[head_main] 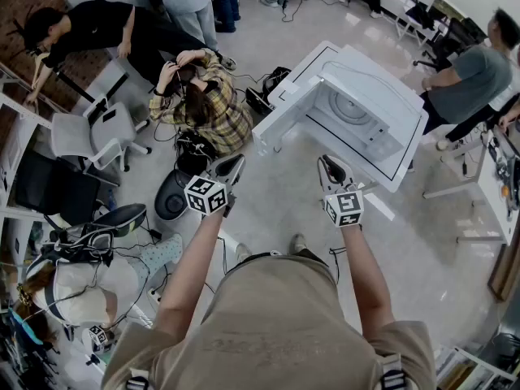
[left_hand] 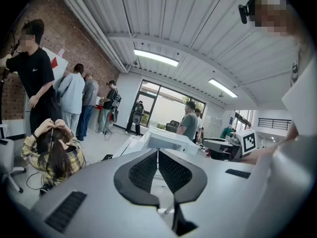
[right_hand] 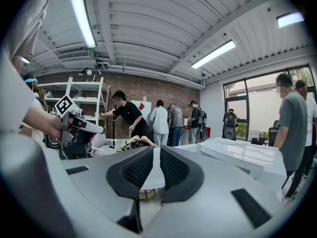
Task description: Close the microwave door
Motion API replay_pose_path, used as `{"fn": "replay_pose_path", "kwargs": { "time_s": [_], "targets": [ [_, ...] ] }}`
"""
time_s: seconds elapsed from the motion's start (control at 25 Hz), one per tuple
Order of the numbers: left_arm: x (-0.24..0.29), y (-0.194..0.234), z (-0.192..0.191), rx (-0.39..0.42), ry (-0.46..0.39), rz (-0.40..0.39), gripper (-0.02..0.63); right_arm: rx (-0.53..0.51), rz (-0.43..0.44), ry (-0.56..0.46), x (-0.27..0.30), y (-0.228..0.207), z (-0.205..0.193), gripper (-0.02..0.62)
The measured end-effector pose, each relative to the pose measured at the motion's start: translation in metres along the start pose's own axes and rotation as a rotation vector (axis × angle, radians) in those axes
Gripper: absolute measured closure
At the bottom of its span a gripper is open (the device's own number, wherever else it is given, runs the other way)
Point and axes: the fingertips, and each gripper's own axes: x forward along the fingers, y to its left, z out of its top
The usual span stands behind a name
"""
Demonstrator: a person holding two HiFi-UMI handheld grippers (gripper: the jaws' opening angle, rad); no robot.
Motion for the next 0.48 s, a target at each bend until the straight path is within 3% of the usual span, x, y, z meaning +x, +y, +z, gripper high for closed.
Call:
{"fn": "replay_pose_path", "kwargs": {
  "time_s": [0.36, 0.48],
  "targets": [
    [0.018, -0.001, 0.000, -0.015, -0.002, 0.023, 0.607, 0.086, 0.059, -0.038, 0.004, -0.014, 0.007, 0.545],
    [0.019, -0.001, 0.003, -0.027, -0.028, 0.041, 0.575, 0.056, 0.092, -0.038, 0.007, -0.012, 0.010, 0.543]
  ]
}}
